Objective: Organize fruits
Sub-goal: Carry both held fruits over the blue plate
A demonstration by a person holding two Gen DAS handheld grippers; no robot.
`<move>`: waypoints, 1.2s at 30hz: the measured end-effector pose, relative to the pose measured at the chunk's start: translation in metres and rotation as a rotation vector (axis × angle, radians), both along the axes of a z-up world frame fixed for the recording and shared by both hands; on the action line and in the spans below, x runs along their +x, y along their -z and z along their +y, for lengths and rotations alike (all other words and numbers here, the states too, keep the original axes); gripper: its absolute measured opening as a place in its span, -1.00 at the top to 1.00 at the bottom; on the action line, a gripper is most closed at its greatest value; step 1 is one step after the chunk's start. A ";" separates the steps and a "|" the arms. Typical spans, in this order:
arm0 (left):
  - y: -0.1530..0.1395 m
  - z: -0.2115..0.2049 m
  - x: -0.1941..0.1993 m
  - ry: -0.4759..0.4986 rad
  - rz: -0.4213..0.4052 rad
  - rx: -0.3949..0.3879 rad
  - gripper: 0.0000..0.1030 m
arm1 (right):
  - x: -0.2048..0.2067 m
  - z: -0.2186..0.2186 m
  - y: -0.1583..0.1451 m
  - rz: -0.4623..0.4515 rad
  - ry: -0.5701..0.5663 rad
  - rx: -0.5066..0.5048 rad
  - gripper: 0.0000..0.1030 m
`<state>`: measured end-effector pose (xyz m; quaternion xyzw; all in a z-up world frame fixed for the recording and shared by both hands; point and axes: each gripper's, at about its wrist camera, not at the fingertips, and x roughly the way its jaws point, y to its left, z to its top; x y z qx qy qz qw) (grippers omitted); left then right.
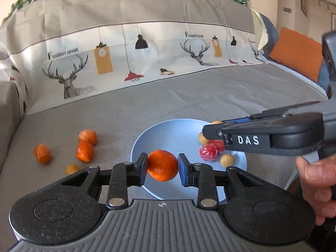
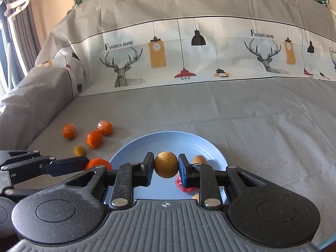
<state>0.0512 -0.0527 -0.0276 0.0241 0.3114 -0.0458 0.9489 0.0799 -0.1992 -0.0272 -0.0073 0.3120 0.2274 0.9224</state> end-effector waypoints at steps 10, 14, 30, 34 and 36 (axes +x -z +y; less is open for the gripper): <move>0.013 0.003 0.013 -0.012 0.073 -0.059 0.34 | 0.005 0.009 0.010 0.022 -0.010 -0.043 0.49; 0.015 0.002 0.014 -0.008 0.076 -0.063 0.34 | 0.005 0.012 0.012 0.028 -0.015 -0.059 0.49; 0.014 0.000 0.012 0.001 0.067 -0.050 0.34 | 0.003 0.013 0.013 0.035 -0.022 -0.072 0.49; 0.014 0.000 0.012 0.001 0.067 -0.051 0.34 | 0.004 0.013 0.013 0.037 -0.024 -0.073 0.49; 0.014 0.000 0.012 0.001 0.066 -0.051 0.34 | 0.003 0.014 0.014 0.037 -0.027 -0.076 0.49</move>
